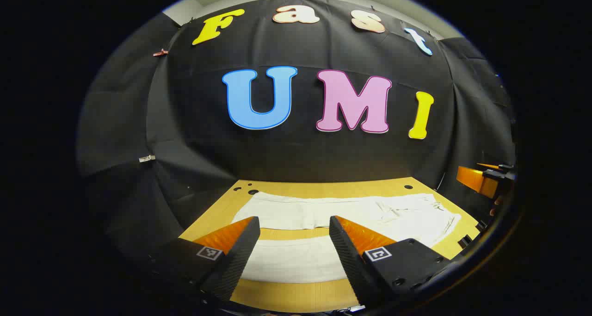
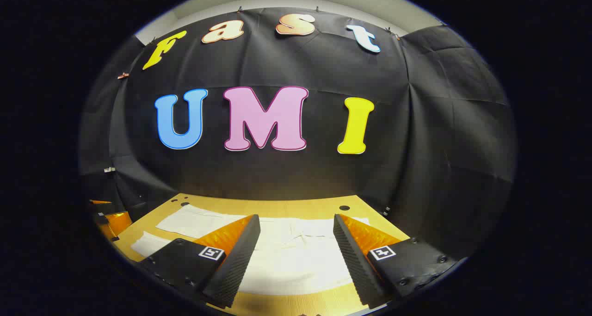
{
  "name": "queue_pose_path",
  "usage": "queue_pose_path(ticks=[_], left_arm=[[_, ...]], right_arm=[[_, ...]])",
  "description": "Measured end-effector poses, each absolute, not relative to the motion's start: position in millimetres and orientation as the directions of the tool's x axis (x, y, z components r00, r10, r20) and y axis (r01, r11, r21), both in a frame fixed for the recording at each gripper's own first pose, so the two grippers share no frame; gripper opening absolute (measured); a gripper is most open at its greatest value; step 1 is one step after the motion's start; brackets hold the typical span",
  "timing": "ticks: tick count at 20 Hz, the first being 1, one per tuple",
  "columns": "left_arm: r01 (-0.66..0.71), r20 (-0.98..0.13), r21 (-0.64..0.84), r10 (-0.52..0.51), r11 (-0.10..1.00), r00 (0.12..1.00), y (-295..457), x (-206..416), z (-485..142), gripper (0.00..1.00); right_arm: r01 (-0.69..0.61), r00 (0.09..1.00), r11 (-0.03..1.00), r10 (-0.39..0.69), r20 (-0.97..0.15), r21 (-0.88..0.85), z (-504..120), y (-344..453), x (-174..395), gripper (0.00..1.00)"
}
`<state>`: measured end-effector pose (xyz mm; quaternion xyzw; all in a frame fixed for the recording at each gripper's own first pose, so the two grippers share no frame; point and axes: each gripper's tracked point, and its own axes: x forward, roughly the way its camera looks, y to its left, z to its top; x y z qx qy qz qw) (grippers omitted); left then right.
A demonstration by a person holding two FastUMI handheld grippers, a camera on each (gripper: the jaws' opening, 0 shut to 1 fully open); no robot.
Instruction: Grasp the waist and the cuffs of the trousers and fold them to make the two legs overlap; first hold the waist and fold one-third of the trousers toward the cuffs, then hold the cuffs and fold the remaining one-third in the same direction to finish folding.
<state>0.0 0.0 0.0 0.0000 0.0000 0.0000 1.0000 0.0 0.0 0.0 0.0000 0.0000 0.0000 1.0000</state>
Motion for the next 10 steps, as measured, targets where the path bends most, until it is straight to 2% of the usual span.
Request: queue_pose_path(ticks=[5, 10], left_arm=[[-0.006, -0.002, 0.010, 0.006, 1.000, 1.000, 1.6, 5.0, -1.4, 0.96], [-0.021, -0.016, 0.008, 0.021, 1.000, 1.000, 6.0, 1.6, -9.7, 0.96]], right_arm=[[-0.051, 0.997, 0.998, 0.053, -0.058, 0.036, -15.3, 7.0, 1.1, 0.98], [-0.038, 0.996, 0.998, 0.041, -0.082, 0.040, -21.7, -5.0, -1.9, 0.98]])
